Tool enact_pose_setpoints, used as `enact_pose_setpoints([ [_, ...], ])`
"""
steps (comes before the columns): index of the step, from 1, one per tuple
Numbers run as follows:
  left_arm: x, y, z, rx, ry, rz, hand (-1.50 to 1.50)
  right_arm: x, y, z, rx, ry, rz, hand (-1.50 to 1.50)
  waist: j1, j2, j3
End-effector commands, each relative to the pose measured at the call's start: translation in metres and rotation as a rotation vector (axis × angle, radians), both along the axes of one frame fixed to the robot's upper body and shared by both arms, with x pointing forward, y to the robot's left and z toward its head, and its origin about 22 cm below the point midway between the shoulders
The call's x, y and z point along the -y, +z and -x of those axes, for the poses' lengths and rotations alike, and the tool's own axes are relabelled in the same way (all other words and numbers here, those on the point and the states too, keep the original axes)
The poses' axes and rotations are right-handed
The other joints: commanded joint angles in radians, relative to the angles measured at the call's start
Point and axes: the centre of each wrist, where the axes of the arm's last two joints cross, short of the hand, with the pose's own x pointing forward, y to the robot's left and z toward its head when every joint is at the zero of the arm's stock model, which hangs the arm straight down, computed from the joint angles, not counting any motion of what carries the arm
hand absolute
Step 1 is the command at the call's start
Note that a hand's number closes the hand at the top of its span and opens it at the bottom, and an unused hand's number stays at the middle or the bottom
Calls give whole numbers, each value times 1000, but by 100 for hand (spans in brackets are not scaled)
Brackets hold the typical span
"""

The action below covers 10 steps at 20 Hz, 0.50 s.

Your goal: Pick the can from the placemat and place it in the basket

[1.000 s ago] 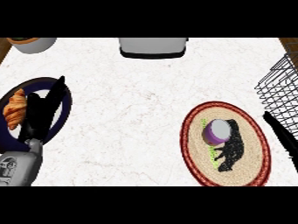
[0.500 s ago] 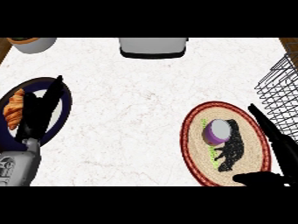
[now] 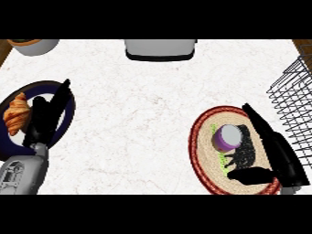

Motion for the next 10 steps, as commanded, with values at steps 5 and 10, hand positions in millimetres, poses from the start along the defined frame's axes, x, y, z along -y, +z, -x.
enact_pose_setpoints([
  [5,-4,12,-5,10,-8,7,0,-20,-8,-40,-42,7,-4,-150,3,0,0],
  [10,23,8,12,-7,17,12,0,-11,-14,-6,-74,10,10,-150,0,-1,0],
])
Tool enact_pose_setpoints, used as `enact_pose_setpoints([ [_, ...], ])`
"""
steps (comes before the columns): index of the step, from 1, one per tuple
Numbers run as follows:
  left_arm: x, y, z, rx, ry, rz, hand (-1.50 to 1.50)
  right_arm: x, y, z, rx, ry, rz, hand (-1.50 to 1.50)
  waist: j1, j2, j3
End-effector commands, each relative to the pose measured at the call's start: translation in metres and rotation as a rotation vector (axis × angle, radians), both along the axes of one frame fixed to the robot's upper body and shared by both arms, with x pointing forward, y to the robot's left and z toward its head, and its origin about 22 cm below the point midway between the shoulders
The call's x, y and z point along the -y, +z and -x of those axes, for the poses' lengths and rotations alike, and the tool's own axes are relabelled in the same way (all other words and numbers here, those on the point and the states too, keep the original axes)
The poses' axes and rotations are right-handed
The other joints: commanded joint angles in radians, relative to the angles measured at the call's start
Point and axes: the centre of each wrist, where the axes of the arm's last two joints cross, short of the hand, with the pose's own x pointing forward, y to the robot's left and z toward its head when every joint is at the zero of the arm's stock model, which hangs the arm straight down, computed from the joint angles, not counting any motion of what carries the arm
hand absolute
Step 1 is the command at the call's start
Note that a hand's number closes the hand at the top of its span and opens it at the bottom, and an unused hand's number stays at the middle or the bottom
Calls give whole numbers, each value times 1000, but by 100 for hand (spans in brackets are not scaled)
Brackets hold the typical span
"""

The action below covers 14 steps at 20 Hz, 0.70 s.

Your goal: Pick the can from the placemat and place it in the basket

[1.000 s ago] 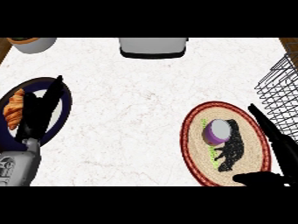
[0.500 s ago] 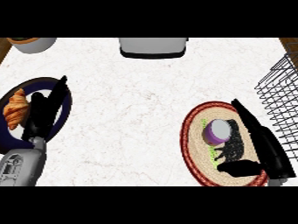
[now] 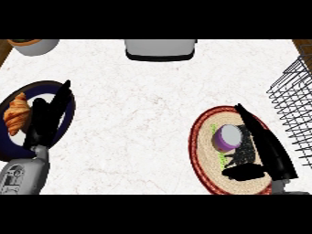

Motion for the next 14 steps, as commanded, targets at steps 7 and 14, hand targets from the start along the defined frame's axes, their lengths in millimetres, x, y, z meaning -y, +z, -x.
enact_pose_setpoints([
  [7,-2,-14,22,-4,-6,-7,0,-2,-19,2,-18,-1,-21,-150,1,0,0],
  [14,1,3,14,15,10,-9,0,-5,-25,-23,-58,44,40,150,3,0,0],
])
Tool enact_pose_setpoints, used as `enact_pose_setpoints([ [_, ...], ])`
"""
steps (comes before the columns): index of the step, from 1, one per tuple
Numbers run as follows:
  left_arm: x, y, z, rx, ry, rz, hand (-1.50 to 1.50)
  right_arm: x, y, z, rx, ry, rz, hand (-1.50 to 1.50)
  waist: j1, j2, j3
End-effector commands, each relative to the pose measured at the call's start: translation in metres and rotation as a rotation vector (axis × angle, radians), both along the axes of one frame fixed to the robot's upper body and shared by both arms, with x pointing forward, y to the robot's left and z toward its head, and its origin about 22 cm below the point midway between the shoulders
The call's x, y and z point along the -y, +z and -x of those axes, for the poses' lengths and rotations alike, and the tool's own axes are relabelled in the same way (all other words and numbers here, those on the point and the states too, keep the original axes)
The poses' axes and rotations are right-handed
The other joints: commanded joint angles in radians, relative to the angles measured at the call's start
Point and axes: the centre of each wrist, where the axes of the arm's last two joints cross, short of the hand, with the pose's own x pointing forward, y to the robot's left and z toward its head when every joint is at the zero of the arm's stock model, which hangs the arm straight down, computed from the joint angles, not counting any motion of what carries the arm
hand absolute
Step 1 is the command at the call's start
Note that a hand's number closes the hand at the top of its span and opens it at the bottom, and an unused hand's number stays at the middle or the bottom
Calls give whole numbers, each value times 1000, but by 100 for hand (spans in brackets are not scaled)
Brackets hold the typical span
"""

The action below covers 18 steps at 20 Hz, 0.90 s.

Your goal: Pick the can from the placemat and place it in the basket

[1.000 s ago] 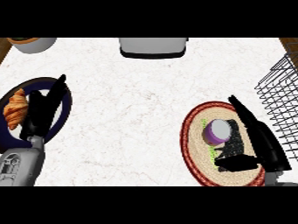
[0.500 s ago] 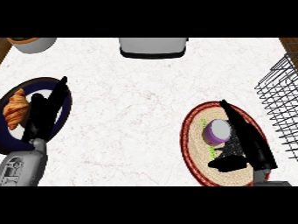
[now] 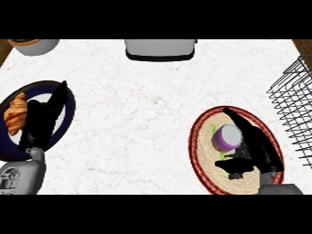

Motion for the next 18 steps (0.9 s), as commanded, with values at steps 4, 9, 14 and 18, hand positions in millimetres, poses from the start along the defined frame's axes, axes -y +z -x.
enact_pose_setpoints([
  [4,5,-8,9,-11,-22,4,0,-13,-13,6,82,36,132,150,1,0,0],
  [9,13,1,-6,-3,-10,-1,0,-2,-12,-19,141,43,199,150,0,0,0],
  [14,0,-2,-15,4,-8,-4,0,-36,-7,-8,111,55,405,150,-5,1,-2],
  [18,10,0,-8,-7,-28,-4,0,-47,-7,-21,-70,82,706,150,16,-3,-4],
])
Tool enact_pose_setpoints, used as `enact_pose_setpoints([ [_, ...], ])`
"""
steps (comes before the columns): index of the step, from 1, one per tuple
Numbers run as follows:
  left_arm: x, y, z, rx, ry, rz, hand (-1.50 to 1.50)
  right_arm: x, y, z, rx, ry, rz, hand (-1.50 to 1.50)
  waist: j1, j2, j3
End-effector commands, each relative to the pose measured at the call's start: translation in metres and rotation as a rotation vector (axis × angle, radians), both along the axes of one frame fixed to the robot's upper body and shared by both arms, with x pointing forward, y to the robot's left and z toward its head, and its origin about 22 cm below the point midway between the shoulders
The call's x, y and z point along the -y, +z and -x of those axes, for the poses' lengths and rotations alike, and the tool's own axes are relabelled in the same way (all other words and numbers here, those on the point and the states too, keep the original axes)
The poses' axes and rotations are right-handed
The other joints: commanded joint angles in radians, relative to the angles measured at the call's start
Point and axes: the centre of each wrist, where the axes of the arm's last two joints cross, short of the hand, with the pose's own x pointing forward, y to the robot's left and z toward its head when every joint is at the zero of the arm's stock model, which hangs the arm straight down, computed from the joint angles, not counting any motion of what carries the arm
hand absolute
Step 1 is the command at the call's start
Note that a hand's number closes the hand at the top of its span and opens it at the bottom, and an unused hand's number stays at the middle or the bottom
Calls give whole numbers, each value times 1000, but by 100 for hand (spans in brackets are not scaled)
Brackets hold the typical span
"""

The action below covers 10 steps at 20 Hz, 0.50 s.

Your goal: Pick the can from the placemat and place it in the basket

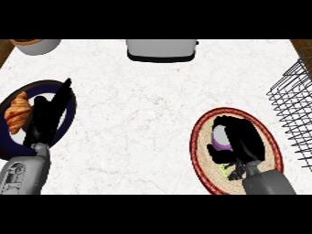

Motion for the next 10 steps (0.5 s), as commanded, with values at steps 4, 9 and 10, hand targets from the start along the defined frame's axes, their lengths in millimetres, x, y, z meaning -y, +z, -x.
enact_pose_setpoints([
  [4,-4,-10,1,-1,0,4,0,-64,20,-7,-80,23,304,150,-5,9,9],
  [9,-3,-17,14,-9,18,-3,0,-68,56,4,-53,-26,-48,150,-14,6,10],
  [10,6,-3,0,-21,8,3,0,-77,76,-3,-31,4,-105,150,-12,7,10],
])
